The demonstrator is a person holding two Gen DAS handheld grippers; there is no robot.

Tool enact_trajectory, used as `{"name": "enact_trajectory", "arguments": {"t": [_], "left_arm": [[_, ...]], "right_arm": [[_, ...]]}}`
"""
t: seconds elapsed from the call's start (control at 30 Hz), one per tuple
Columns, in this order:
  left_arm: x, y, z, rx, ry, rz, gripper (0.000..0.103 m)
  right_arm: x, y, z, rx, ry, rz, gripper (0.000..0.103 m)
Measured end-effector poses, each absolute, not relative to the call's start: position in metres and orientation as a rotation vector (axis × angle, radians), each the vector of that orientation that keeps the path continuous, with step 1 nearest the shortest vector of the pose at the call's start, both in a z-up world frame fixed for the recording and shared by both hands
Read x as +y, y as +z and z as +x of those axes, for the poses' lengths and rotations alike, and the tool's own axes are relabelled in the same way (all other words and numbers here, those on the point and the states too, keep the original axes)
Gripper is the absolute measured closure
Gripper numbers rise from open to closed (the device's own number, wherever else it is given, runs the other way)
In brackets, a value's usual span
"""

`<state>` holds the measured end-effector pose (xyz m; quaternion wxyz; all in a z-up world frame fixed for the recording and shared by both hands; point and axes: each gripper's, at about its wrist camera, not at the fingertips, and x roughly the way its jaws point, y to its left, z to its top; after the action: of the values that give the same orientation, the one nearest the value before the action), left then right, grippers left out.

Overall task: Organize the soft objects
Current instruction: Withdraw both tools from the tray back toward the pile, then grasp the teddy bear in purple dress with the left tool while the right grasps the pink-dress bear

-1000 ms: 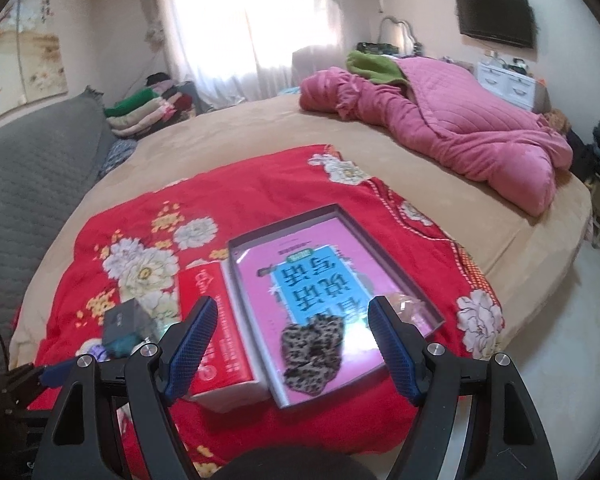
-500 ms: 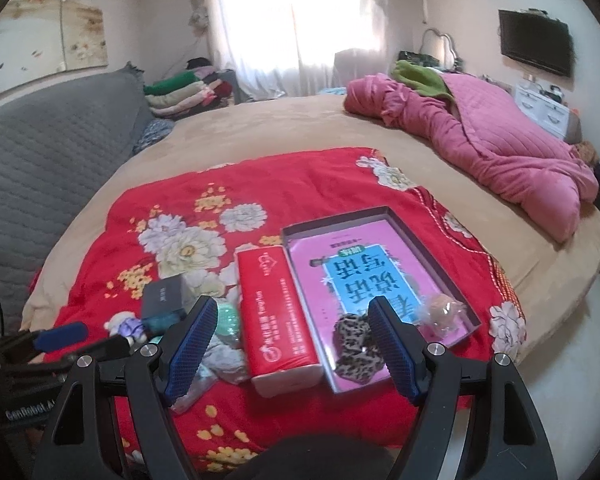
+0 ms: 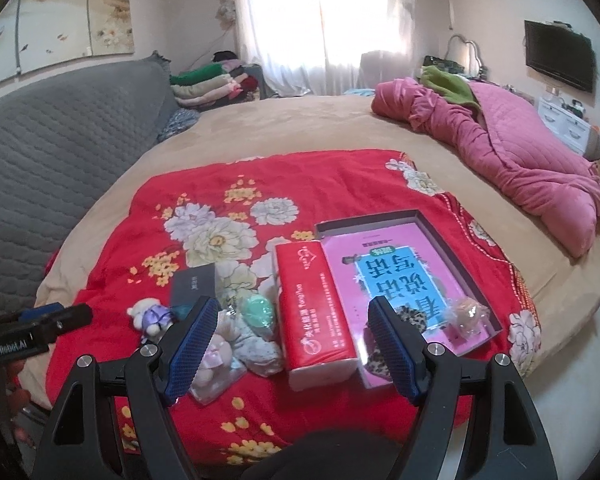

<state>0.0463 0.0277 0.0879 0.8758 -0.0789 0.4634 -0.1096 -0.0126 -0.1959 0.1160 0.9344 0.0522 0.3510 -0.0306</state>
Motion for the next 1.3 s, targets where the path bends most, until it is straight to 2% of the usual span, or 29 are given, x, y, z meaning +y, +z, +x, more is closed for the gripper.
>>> {"name": "enact_trajectory", "arguments": {"t": [0.4, 0.9, 1.3], "left_arm": [[0.076, 0.064, 0.053, 0.994, -0.14, -0.235, 0.03], [0.072, 0.016, 0.069, 1.076, -0.141, -0.257, 0.03], [0.089, -0.032, 0.135, 1.175, -0.126, -0.477, 0.03]], "right_arm": [[-0.144, 0.092, -0.002, 0.764, 0.046, 0.035, 0.024], [-0.117, 0.038, 0.014, 0.888, 0.108, 0.002, 0.024], [-0.11, 0.011, 0.033, 0.937, 0.124, -0.001, 0.024]]}}
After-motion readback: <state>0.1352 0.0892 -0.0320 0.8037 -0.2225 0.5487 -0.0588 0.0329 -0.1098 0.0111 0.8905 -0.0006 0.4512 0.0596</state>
